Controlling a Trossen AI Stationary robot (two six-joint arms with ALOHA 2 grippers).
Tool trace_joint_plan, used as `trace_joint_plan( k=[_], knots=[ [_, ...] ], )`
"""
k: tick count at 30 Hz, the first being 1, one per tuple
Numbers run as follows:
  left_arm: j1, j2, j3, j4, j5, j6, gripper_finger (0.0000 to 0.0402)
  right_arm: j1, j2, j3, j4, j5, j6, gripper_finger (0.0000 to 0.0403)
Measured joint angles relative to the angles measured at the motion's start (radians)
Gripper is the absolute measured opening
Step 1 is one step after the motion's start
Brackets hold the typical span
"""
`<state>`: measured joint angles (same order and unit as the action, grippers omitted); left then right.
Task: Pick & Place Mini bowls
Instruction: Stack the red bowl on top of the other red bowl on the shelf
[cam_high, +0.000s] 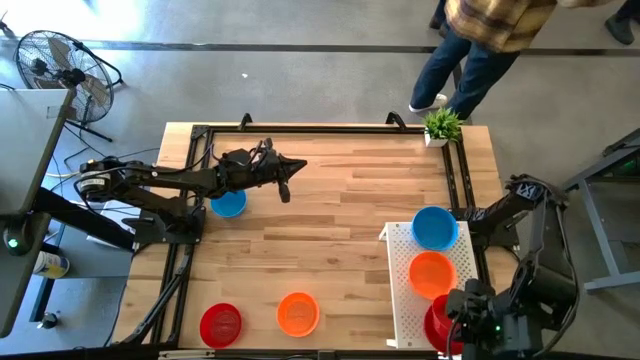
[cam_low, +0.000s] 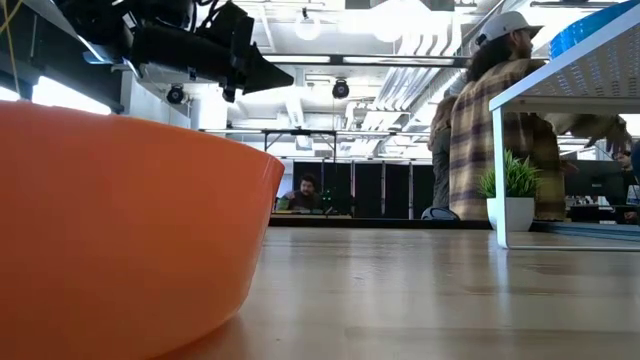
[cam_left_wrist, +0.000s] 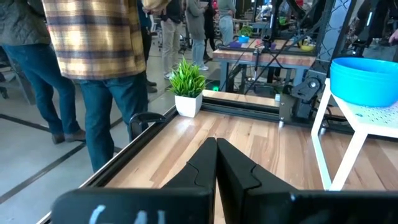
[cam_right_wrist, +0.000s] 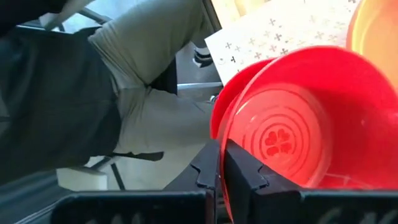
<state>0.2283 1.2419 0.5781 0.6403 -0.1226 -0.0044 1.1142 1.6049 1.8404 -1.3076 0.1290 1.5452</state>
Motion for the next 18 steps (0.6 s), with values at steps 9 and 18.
trace_joint_plan(
  k=[9, 18],
  knots=[
    [0.0, 0.0, 0.0, -0.007, 0.0, 0.0, 0.0001, 0.001, 0.023, -0.002, -0.009, 0.009, 0.008, 0.0043],
    [0.0, 0.0, 0.0, -0.007, 0.004, 0.0, 0.0001, 0.001, 0.023, -0.004, -0.006, 0.011, 0.026, 0.007]
  ],
)
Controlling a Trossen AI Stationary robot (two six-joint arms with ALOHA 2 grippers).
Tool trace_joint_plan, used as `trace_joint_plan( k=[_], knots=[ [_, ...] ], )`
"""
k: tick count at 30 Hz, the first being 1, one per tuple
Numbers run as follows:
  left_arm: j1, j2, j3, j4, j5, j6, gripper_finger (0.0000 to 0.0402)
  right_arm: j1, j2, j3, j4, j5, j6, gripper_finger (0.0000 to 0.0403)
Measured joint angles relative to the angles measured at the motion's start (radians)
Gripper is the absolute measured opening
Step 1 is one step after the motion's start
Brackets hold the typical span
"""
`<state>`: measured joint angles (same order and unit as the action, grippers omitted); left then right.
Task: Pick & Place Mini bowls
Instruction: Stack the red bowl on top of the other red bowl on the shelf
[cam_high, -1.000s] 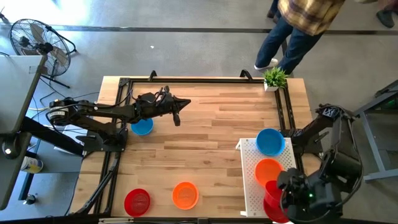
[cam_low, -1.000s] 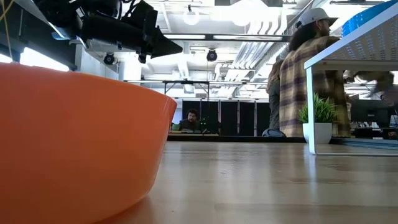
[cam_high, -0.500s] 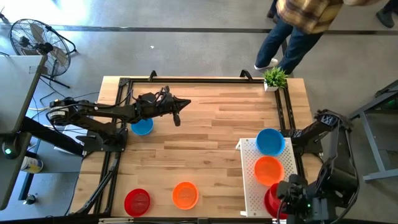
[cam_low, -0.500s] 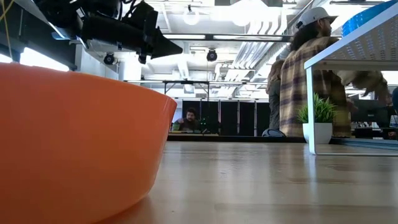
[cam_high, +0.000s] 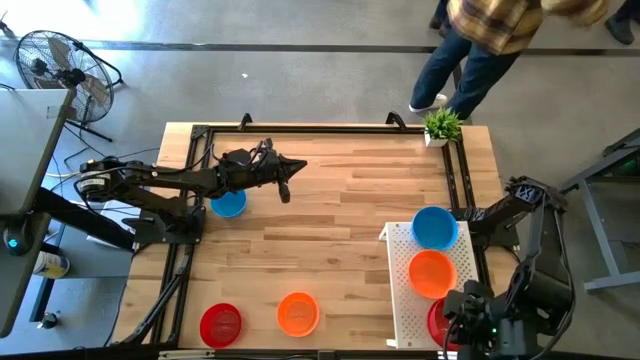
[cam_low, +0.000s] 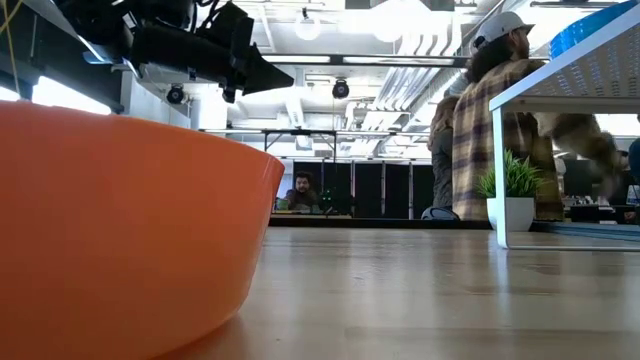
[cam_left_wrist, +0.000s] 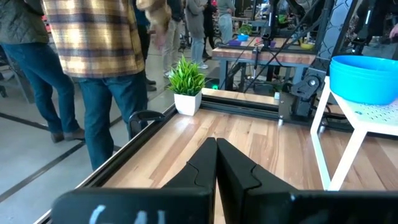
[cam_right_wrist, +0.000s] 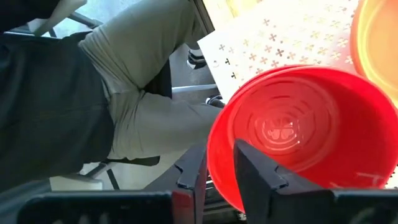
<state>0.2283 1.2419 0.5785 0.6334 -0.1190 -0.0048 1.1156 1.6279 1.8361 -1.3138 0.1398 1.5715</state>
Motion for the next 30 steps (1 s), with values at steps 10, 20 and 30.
trace_joint_plan(
  k=[10, 20, 30],
  knots=[
    [0.0, 0.0, 0.0, 0.0, 0.001, 0.0, 0.0001, -0.024, 0.003, -0.118, 0.131, -0.053, -0.055, 0.001],
    [0.0, 0.0, 0.0, 0.0, 0.004, 0.0, 0.0001, -0.029, 0.001, -0.13, 0.129, -0.046, -0.065, 0.0003],
    [0.0, 0.0, 0.0, 0.0, 0.023, -0.006, 0.0001, -0.037, -0.003, -0.158, 0.11, 0.008, -0.187, 0.0001]
  ],
)
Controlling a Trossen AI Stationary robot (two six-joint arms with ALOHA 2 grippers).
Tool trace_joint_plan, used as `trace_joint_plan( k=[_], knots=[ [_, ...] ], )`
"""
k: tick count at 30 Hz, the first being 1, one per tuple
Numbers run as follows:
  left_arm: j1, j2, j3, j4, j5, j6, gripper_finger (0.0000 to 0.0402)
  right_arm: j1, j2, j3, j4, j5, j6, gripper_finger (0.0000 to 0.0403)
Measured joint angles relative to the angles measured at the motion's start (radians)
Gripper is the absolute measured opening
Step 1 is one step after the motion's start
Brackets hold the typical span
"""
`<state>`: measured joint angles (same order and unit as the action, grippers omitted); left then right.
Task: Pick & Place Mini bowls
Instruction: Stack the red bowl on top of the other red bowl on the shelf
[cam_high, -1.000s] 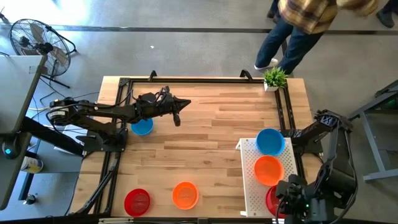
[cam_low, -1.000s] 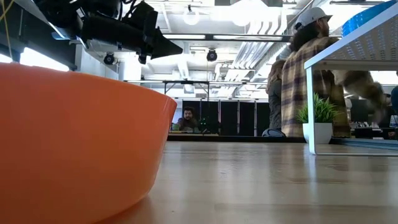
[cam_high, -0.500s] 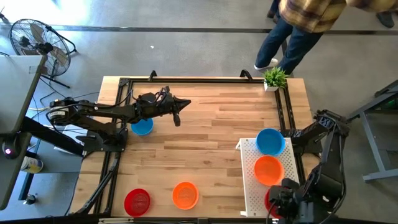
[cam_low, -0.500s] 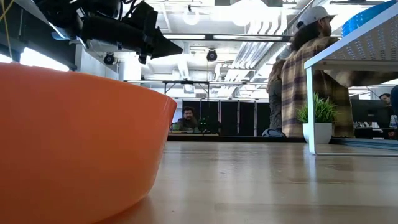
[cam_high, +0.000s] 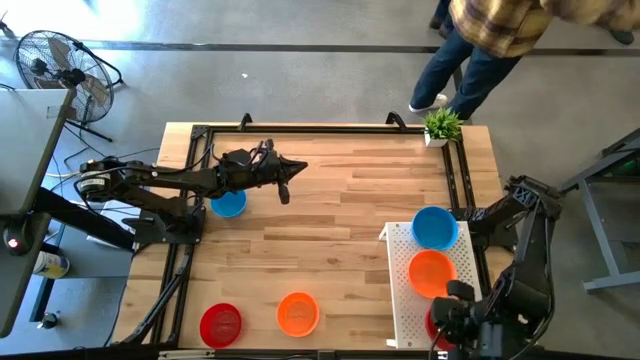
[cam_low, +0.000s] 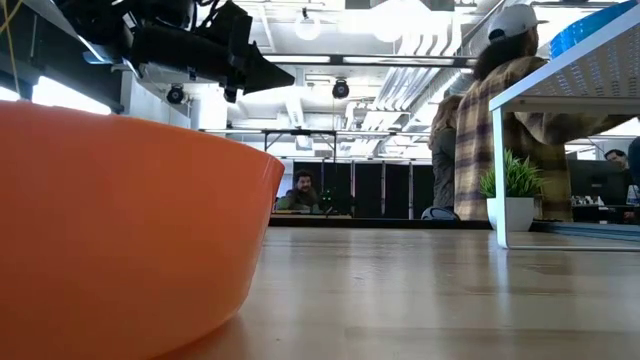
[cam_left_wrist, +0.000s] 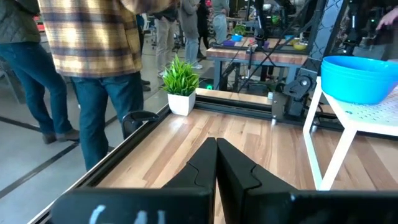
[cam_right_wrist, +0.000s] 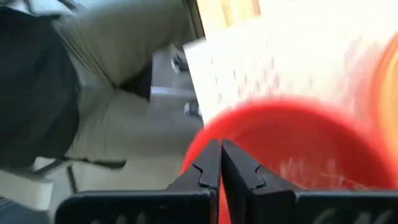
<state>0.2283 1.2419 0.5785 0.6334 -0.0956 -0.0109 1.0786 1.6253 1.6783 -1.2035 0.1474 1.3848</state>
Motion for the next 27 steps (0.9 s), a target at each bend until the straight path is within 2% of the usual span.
trace_joint_plan(
  k=[4, 9, 14, 21, 24, 27],
  knots=[
    [0.0, 0.0, 0.0, 0.0, 0.007, 0.004, 0.0001, -0.009, -0.05, 0.002, 0.029, 0.128, -0.161, 0.0],
    [0.0, 0.0, 0.0, 0.0, 0.024, 0.007, 0.0001, -0.096, -0.125, -0.068, 0.075, 0.15, -0.413, 0.0],
    [0.0, 0.0, 0.0, -0.001, 0.032, 0.014, 0.0001, -0.265, -0.274, -0.286, 0.296, 0.04, -0.704, 0.0],
    [0.0, 0.0, 0.0, -0.01, 0.065, 0.041, 0.0001, -0.576, -0.496, -0.628, 0.698, -0.157, -1.126, 0.0],
    [0.0, 0.0, 0.0, -0.021, 0.065, 0.046, 0.0001, -0.718, -0.553, -0.717, 0.819, -0.239, -1.273, 0.0],
    [0.0, 0.0, 0.0, -0.051, 0.065, 0.057, 0.0001, -0.853, -0.585, -0.768, 0.891, -0.266, -1.385, 0.0]
  ],
)
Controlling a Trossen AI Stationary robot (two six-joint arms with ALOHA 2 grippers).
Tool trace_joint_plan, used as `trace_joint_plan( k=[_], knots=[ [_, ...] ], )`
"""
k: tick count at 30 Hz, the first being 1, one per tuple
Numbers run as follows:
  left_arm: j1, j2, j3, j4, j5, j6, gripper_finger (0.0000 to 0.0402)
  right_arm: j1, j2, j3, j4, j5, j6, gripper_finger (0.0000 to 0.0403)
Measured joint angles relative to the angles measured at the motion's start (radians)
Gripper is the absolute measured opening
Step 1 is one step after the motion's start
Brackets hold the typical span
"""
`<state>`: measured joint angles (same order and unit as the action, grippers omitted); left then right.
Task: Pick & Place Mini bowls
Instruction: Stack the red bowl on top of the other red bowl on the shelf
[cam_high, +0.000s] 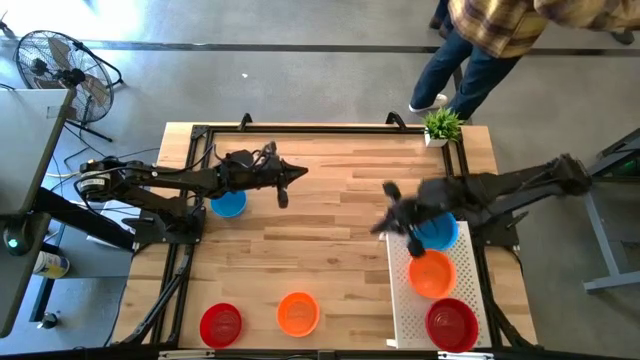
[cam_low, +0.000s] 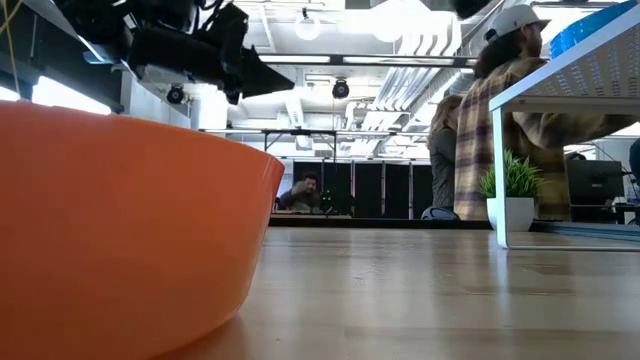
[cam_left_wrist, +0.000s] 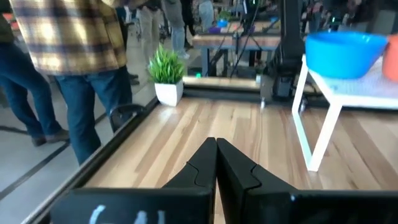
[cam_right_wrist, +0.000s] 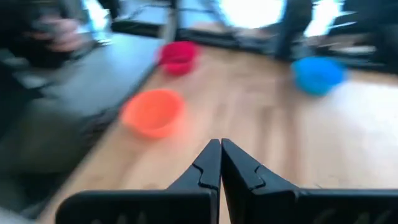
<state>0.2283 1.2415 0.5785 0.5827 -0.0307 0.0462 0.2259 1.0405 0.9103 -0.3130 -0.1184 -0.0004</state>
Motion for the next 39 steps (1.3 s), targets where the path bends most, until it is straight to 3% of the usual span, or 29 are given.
trace_joint_plan(
  k=[7, 14, 22, 32, 39],
  knots=[
    [0.0, 0.0, 0.0, -0.139, 0.021, -0.016, 0.0001, -0.3, 0.017, -0.028, 0.115, -0.043, -0.117, 0.0],
    [-0.021, -0.047, 0.004, -0.317, 0.054, 0.008, 0.0001, -0.473, 0.058, -0.029, 0.19, -0.189, -0.206, 0.0],
    [-0.109, -0.105, 0.114, -0.652, 0.048, 0.025, 0.0001, -0.541, 0.133, -0.029, 0.299, -0.214, -0.246, 0.0],
    [-0.301, -0.106, 0.265, -1.054, 0.049, -0.024, 0.0002, -0.56, 0.191, -0.029, 0.394, -0.232, -0.27, 0.0],
    [-0.436, -0.106, 0.275, -1.227, 0.047, -0.212, 0.0062, -0.56, 0.205, -0.029, 0.396, -0.233, -0.271, 0.0]
  ],
)
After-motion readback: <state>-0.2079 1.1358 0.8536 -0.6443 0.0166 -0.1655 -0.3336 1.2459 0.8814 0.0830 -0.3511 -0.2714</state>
